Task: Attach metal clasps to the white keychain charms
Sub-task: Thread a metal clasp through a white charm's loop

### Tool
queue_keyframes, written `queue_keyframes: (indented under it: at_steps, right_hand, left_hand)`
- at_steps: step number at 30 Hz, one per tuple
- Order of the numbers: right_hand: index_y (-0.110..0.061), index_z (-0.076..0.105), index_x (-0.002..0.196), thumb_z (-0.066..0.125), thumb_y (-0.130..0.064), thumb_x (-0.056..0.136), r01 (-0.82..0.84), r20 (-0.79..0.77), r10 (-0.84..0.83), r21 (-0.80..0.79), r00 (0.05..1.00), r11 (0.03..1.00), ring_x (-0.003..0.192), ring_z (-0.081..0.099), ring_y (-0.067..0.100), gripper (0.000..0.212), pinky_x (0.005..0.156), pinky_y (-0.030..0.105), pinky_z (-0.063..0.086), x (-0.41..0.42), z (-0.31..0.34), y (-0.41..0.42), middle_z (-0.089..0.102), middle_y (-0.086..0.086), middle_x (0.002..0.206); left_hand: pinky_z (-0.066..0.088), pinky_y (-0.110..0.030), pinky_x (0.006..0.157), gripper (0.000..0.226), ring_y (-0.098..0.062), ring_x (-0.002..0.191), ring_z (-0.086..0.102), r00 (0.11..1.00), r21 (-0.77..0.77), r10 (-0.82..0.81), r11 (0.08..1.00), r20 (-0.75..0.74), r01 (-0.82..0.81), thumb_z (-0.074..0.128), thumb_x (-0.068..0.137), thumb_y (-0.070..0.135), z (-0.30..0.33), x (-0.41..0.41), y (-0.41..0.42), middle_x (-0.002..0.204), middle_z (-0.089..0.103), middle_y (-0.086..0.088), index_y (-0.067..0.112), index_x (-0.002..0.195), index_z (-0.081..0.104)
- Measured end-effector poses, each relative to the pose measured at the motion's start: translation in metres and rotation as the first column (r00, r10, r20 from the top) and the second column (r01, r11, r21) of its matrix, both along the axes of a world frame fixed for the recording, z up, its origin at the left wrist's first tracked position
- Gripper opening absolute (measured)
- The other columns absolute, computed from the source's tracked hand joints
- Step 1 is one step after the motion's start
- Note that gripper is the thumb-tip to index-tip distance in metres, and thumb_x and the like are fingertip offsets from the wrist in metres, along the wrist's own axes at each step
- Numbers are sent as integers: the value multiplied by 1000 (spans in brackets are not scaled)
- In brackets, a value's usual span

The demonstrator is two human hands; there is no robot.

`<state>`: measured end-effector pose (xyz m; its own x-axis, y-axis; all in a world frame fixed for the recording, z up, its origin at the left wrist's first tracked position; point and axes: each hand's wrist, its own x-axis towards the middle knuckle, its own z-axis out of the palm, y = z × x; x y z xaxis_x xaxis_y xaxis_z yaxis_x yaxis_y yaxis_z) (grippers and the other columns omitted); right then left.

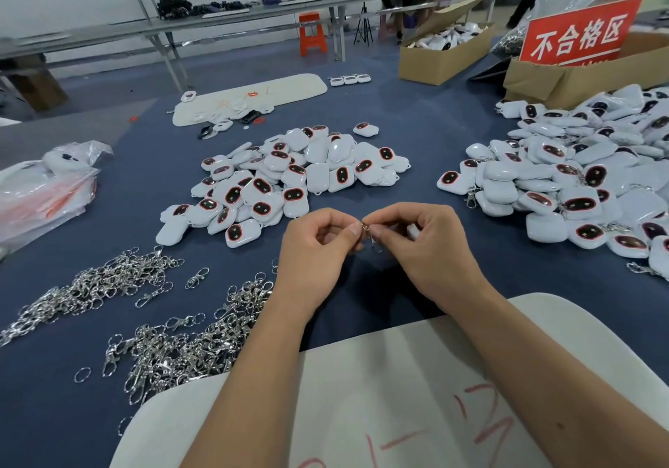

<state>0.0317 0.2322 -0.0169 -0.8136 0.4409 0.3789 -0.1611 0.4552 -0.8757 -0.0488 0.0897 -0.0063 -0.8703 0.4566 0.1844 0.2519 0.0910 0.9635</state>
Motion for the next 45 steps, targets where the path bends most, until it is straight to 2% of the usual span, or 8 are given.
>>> queue_keyframes:
  at_steps: [8,14,17,23,27,32,38,45]
  right_hand:
    - [-27,80,87,76,-4,90,4,-3,-4,-20,1000,1000,71,67,5,23,70,12,50,-1,-2,1,76,-13,78]
    - [-25,78,88,79,-7,90,24,4,-23,-81,1000,996,80,73,17,18,79,34,59,-2,-2,2,77,-7,81]
    - [-24,77,87,81,-7,88,52,0,-53,-118,999,992,80,73,14,17,79,31,58,-1,-2,3,77,-7,80]
    - [-23,77,84,83,-9,85,61,19,-59,-122,998,991,73,71,6,16,72,18,54,0,-1,3,77,-9,78]
    - [-23,77,84,83,-9,86,70,13,-69,-125,998,990,72,68,2,15,72,18,52,-1,-1,3,76,-10,78]
    - [-23,76,84,81,-6,87,75,5,-75,-61,997,995,77,69,9,18,81,42,58,-1,0,-1,75,-11,79]
    - [-22,75,87,79,-6,89,130,-38,-127,92,991,987,71,62,2,17,67,22,50,-1,-1,-3,72,-17,80]
    - [-20,80,94,82,-13,89,87,-61,-75,226,995,970,62,57,12,9,64,20,45,-2,-2,-8,74,-12,86]
  left_hand:
    - [58,-31,75,17,-26,75,69,997,5,26,1000,-78,-25,71,87,-4,0,0,-1,83,75,-2,13,87,74]
    - [59,-33,74,39,-19,77,69,979,-98,-39,995,-198,20,60,82,-17,-1,5,-2,84,73,6,20,87,73]
    - [56,-44,66,36,-25,74,68,974,-96,-65,994,-215,45,58,79,-16,-3,9,0,81,71,1,16,88,71]
    - [47,-17,56,23,-5,60,64,986,-64,-64,996,-152,54,75,79,-7,-5,9,2,68,68,4,15,82,67]
    - [56,-26,63,19,-13,63,66,979,-72,-26,997,-202,12,76,84,-1,-6,6,3,69,71,0,17,80,71]
    - [58,-35,73,12,-16,69,69,969,-94,-14,996,-247,-10,72,90,5,-6,4,3,71,71,3,14,83,70]
    - [48,-19,64,12,-11,65,59,962,-107,32,992,-272,-63,75,89,13,-5,4,4,67,64,10,17,79,69]
    - [53,-19,61,11,-9,60,63,988,112,38,992,149,-55,70,95,13,-2,0,5,78,76,-11,3,91,74]
